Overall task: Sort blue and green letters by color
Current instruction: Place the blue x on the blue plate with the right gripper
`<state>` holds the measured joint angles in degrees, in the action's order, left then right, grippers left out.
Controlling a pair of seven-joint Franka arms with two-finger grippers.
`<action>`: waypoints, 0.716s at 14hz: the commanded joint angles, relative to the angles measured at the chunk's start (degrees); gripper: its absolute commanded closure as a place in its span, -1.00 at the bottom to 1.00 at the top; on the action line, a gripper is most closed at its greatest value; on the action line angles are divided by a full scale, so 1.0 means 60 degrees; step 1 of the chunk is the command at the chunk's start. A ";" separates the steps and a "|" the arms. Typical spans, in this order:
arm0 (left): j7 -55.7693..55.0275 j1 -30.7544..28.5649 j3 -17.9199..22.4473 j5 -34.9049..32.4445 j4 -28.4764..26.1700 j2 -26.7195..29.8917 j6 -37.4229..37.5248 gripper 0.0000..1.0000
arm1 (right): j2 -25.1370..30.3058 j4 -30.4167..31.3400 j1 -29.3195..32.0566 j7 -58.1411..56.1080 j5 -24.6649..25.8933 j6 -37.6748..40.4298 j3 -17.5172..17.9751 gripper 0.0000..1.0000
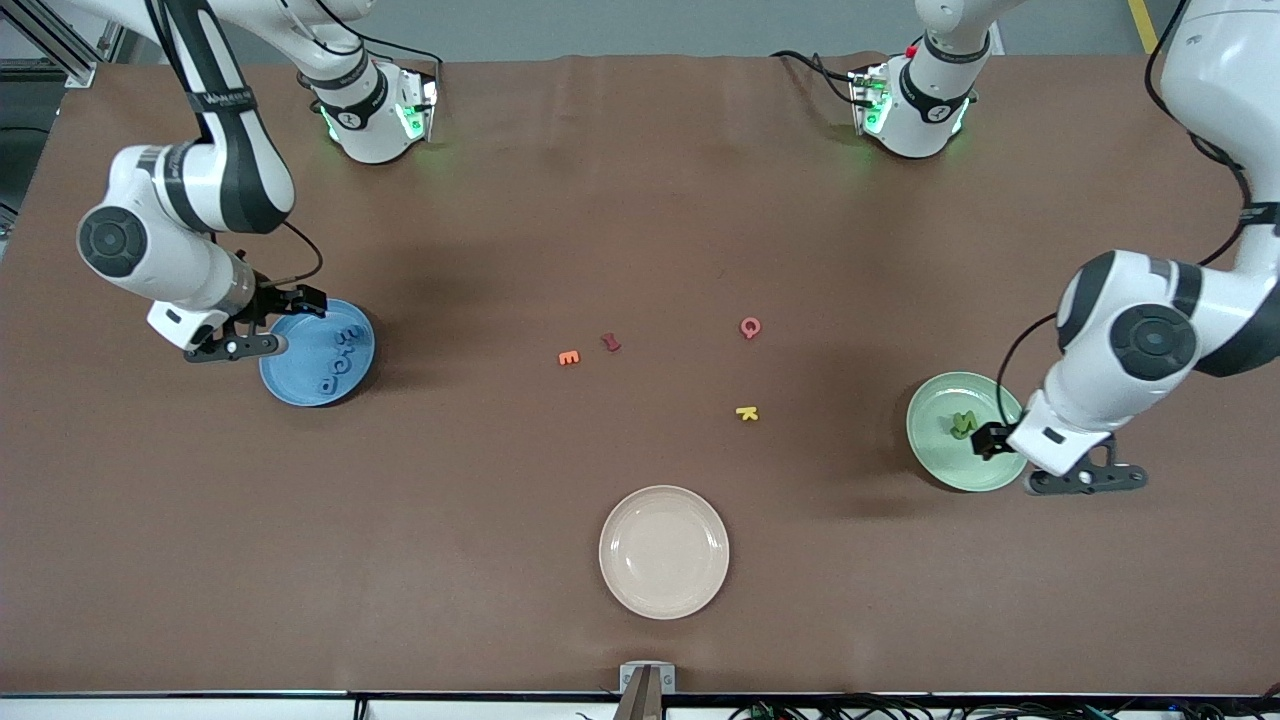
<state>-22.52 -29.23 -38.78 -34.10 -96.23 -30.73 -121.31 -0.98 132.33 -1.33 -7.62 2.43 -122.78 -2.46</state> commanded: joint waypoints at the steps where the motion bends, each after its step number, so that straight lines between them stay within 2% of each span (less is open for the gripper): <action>1: 0.0502 -0.0079 -0.0419 0.0467 0.1005 0.0039 0.1375 -1.00 | 0.0149 -0.0213 0.0017 -0.0048 -0.0068 0.0218 0.0176 -1.00; 4: 0.0502 -0.0065 -0.1195 0.0483 0.2293 0.0054 0.3321 -1.00 | 0.0237 -0.0345 0.0060 -0.0048 -0.0068 0.0350 0.0147 -1.00; 6: 0.0502 -0.0080 -0.1766 0.0498 0.2925 0.0213 0.4524 -1.00 | 0.0369 -0.0709 0.0104 -0.0034 -0.0082 0.0991 0.0102 -1.00; 8: 0.0516 -0.0065 -0.2046 0.0571 0.3059 0.0593 0.4953 -1.00 | 0.0384 -0.1556 0.0119 -0.0005 -0.0330 0.2072 0.0102 -1.00; 10: 0.0517 0.0139 -0.1815 0.1444 0.3045 0.1397 0.4969 -1.00 | 0.0325 -0.2814 0.0075 0.0752 -0.0580 0.3492 0.0117 -1.00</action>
<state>-20.41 -29.23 -50.95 -29.65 -77.82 -27.18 -92.88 0.30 122.02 -1.26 -6.47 0.52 -109.16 -2.13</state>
